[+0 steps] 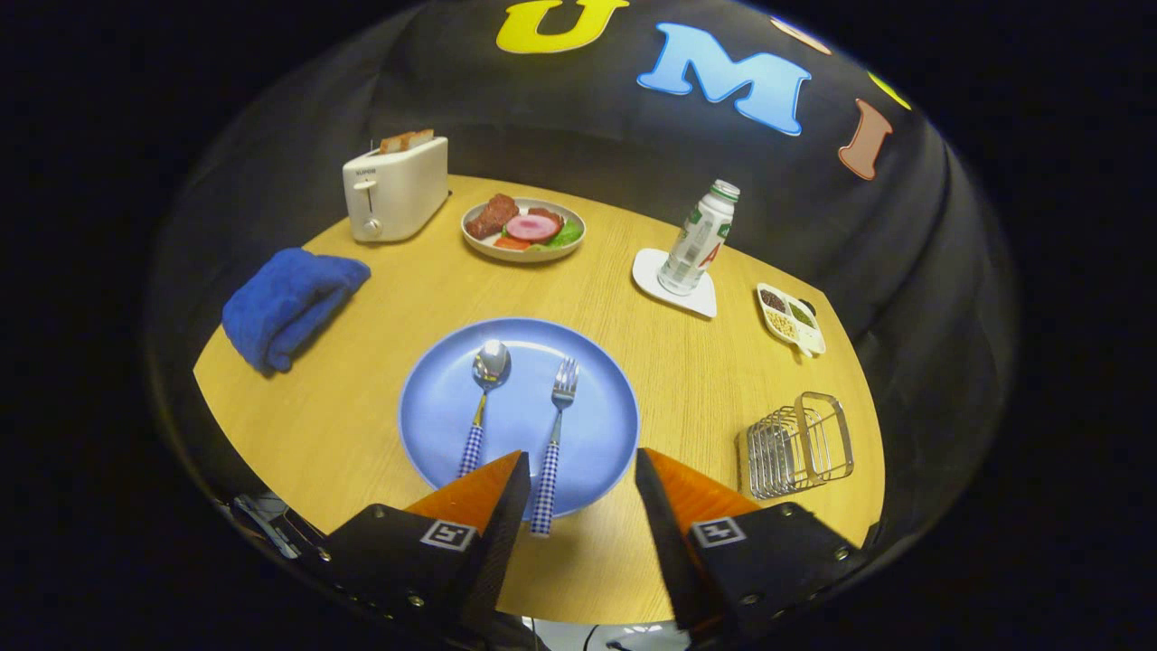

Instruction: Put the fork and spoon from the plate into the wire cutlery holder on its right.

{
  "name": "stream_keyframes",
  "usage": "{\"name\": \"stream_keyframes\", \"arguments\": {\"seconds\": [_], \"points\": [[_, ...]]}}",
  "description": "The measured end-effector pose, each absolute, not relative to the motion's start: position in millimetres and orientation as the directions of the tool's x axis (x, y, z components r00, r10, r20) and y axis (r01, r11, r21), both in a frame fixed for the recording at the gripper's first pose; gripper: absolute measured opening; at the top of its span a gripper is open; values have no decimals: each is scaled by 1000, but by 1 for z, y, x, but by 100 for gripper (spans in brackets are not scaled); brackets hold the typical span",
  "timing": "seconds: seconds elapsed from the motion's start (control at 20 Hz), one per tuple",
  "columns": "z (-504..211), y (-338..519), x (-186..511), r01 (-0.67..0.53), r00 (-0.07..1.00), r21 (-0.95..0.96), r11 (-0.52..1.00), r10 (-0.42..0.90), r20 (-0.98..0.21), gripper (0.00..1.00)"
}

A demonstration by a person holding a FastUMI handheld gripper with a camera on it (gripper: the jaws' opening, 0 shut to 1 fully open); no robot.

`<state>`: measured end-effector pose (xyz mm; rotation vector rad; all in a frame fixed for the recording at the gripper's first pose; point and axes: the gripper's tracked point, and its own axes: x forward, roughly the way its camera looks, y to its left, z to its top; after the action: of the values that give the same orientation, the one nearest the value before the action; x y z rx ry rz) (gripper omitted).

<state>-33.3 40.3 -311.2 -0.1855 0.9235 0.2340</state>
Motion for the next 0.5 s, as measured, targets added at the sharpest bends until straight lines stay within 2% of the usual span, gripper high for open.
{"name": "stream_keyframes", "arguments": {"seconds": [0.05,0.4,0.45,0.5], "points": [[-318,44,-37,-288,551,-38,957,133,-824,68],[-344,50,-42,-309,444,-13,951,133,-886,68],[-349,51,-44,-315,414,-2,949,136,-900,54],[-351,52,-44,-317,395,-2,948,131,-909,50]]}}
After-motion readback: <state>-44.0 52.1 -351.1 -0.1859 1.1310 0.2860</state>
